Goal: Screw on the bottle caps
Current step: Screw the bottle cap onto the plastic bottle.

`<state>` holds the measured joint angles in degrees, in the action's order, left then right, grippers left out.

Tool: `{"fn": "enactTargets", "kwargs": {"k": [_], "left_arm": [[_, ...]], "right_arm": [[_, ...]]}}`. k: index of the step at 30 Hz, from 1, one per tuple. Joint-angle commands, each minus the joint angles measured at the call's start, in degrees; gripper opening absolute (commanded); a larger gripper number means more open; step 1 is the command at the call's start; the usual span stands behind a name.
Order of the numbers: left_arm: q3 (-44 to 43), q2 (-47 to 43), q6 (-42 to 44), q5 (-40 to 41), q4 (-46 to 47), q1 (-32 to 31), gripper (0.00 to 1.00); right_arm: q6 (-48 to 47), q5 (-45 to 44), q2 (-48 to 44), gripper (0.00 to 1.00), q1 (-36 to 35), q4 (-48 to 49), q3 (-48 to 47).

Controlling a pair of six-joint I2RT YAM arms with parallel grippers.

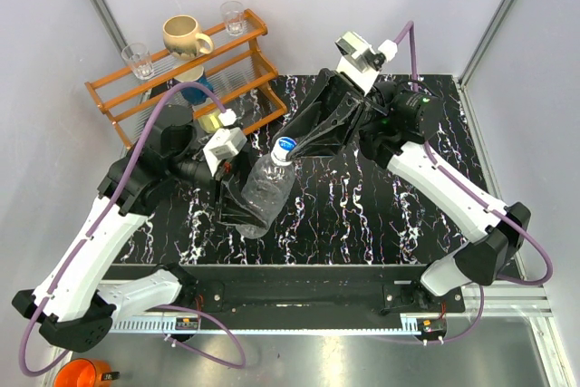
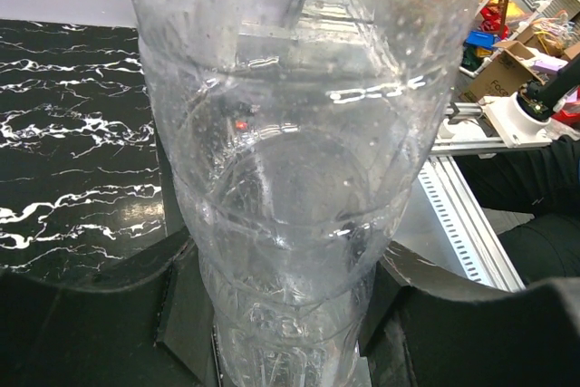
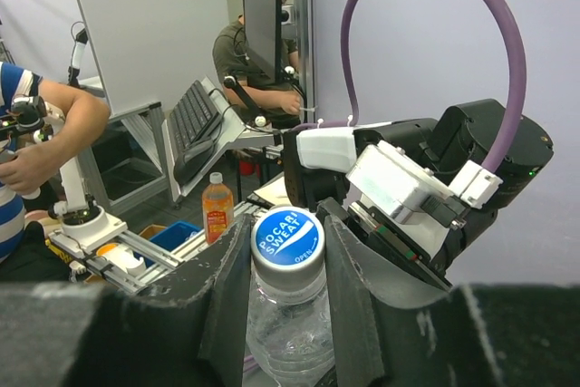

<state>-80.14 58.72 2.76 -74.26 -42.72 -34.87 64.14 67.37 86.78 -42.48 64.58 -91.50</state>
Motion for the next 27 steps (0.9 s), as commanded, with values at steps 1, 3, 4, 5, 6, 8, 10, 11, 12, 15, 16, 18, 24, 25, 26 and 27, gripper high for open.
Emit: {"fn": "enactTargets", "kwargs": {"k": [1, 3, 4, 5, 6, 8, 10, 11, 12, 15, 16, 18, 24, 25, 26, 27], "left_arm": [[-2.83, 0.17, 1.19, 2.36, 1.59, 0.51, 0.04], [-3.0, 0.17, 1.54, 3.15, 1.5, 0.68, 0.04], [-3.18, 0.08, 1.54, 3.59, 1.59, 0.77, 0.04], [-3.44, 0.08, 1.63, 4.12, 1.59, 0.86, 0.04], [-3.53, 0.08, 1.8, 5.51, 1.59, 0.95, 0.03], [-4.5, 0.17, 1.98, 7.45, 1.59, 1.21, 0.03], [-5.46, 0.43, 2.59, 10.26, 1.24, 1.47, 0.02], [-5.9, 0.43, 2.77, 10.97, 1.24, 1.65, 0.02], [-6.69, 0.61, 2.77, 12.8, 1.24, 1.74, 0.01], [-8.36, 0.96, 2.86, 16.93, 1.23, 2.09, 0.0], [-8.72, 1.13, 2.95, 18.09, 1.24, 2.26, 0.0], [-9.59, 1.22, 2.95, 21.15, 1.41, 2.44, 0.0], [-10.3, 1.66, 4.7, 32.39, 1.32, 2.44, 0.0], [-10.21, 1.66, 4.97, 34.34, 1.15, 2.53, 0.0], [-10.13, 1.58, 5.32, 36.44, 1.15, 2.53, 0.0], [-9.78, 1.57, 5.93, 40.64, 1.15, 2.62, 0.0]], "right_arm": [[-2.35, -0.31, -1.97, 0.31, 0.38, -2.26, 0.89], [-3.58, -0.49, -2.32, 0.28, 0.38, -3.75, 1.41], [-4.1, -0.58, -2.41, 0.27, 0.38, -4.54, 2.03], [-5.5, -0.49, -2.67, 0.26, 0.38, -6.29, 2.38], [-6.3, -0.66, -3.19, 0.25, 0.38, -7.26, 2.73], [-9.54, -1.19, -3.99, 0.24, 0.38, -10.95, 4.14], [-11.92, -2.15, -5.39, 0.23, 0.38, -14.72, 5.54], [-14.02, -2.51, -5.74, 0.22, 0.29, -15.96, 6.07], [-14.91, -3.55, -6.53, 0.2, 0.38, -17.1, 6.6], [-17.55, -6.97, -7.85, 0.17, 0.38, -19.92, 8.97], [-18.08, -8.04, -8.12, 0.17, 0.38, -20.54, 10.45], [-18.35, -11.28, -8.64, 0.15, 0.38, -20.72, 12.65], [-22.3, -19.63, -9.7, 0.1, 0.2, -29.58, 15.03], [-22.65, -20.87, -10.05, 0.1, 0.03, -31.51, 15.47], [-22.83, -21.75, -10.14, 0.1, 0.11, -32.05, 15.83], [-22.83, -23.76, -10.49, 0.1, -0.32, -32.58, 16.27]]}}
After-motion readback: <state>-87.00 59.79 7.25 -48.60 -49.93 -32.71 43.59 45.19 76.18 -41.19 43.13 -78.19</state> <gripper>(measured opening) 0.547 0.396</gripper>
